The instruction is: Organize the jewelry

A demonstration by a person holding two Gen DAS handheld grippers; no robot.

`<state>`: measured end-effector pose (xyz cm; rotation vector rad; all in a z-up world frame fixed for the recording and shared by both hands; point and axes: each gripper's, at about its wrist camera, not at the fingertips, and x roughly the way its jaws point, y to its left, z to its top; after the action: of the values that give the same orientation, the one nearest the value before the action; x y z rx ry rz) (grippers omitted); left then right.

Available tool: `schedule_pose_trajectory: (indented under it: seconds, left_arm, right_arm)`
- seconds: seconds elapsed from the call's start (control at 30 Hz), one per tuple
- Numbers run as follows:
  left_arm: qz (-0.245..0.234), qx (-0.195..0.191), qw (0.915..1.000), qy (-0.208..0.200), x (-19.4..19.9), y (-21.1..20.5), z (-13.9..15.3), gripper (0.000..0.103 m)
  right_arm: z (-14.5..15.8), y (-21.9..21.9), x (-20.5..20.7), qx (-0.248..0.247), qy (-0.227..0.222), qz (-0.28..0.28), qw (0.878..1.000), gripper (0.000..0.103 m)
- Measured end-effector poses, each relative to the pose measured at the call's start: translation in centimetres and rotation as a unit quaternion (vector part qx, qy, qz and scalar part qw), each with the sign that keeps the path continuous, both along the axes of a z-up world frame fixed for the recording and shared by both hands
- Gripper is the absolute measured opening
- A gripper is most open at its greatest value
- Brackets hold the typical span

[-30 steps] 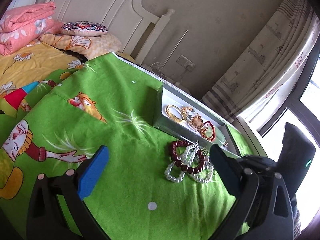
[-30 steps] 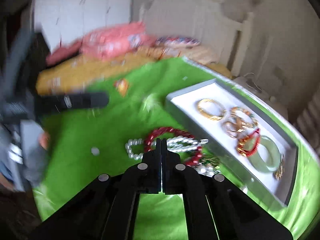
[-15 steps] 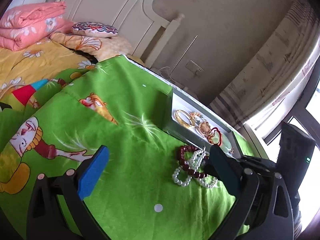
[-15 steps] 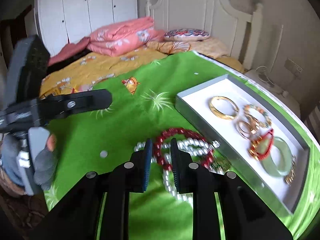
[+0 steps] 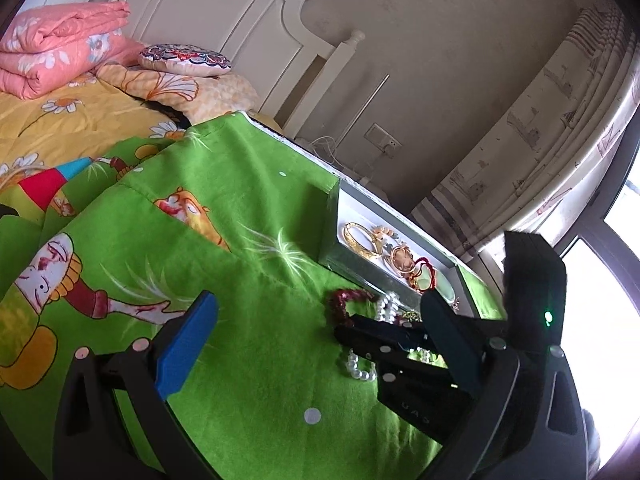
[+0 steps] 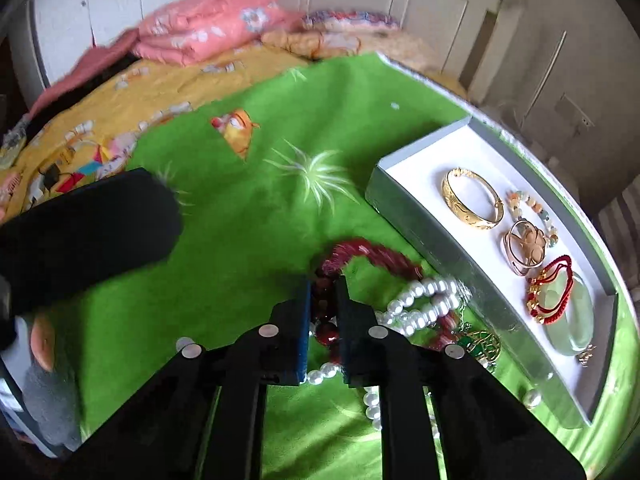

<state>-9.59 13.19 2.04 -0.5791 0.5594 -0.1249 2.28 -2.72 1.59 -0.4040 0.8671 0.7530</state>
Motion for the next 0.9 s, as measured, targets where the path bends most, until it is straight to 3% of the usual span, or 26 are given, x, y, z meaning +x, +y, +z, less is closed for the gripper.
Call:
schedule_pose_trajectory:
  seconds: [0.1, 0.17, 0.3, 0.4, 0.53, 0.63, 0.73, 0.8, 0.9]
  left_arm:
    - [-0.012, 0.009, 0.9998, 0.013, 0.5, -0.5, 0.0, 0.100]
    - [-0.019, 0.016, 0.9993, 0.027, 1.1, -0.9, -0.1, 0.100]
    - [-0.058, 0.041, 0.9956, 0.061, 2.4, -2.3, -0.5, 0.100]
    - [-0.099, 0.097, 0.9867, 0.084, 3.3, -4.7, -0.6, 0.100]
    - [-0.146, 0.191, 0.9656, 0.099, 3.9, -8.5, -0.8, 0.099]
    - [-0.162, 0.228, 0.9546, 0.102, 4.0, -10.2, -1.0, 0.099]
    - [-0.175, 0.247, 0.9470, 0.106, 4.3, -11.1, -1.1, 0.097]
    - [-0.194, 0.241, 0.9447, 0.110, 4.2, -11.4, -0.8, 0.091]
    - [-0.226, 0.235, 0.9406, 0.094, 3.3, -12.6, 0.0, 0.090]
  right_arm:
    - [1.6, -3.8, 0.5, 0.108, 0.030, -0.019, 0.993, 0.012]
    - [3.5, -7.7, 0.6, 0.201, 0.041, -0.026, 0.978, 0.012]
    - [5.4, -14.5, 0.4, 0.307, 0.041, -0.042, 0.950, 0.012]
    - [5.8, -18.1, -0.8, 0.334, 0.033, -0.059, 0.940, 0.012]
    - [5.9, -21.5, -2.6, 0.373, 0.020, -0.067, 0.925, 0.012]
    - [5.7, -23.5, -3.8, 0.393, 0.016, -0.073, 0.916, 0.012]
    - [5.1, -24.4, -3.9, 0.387, 0.019, -0.080, 0.918, 0.012]
    - [4.4, -24.9, -4.4, 0.382, 0.023, -0.084, 0.920, 0.012]
    - [3.5, -25.4, -4.8, 0.380, 0.029, -0.088, 0.921, 0.012]
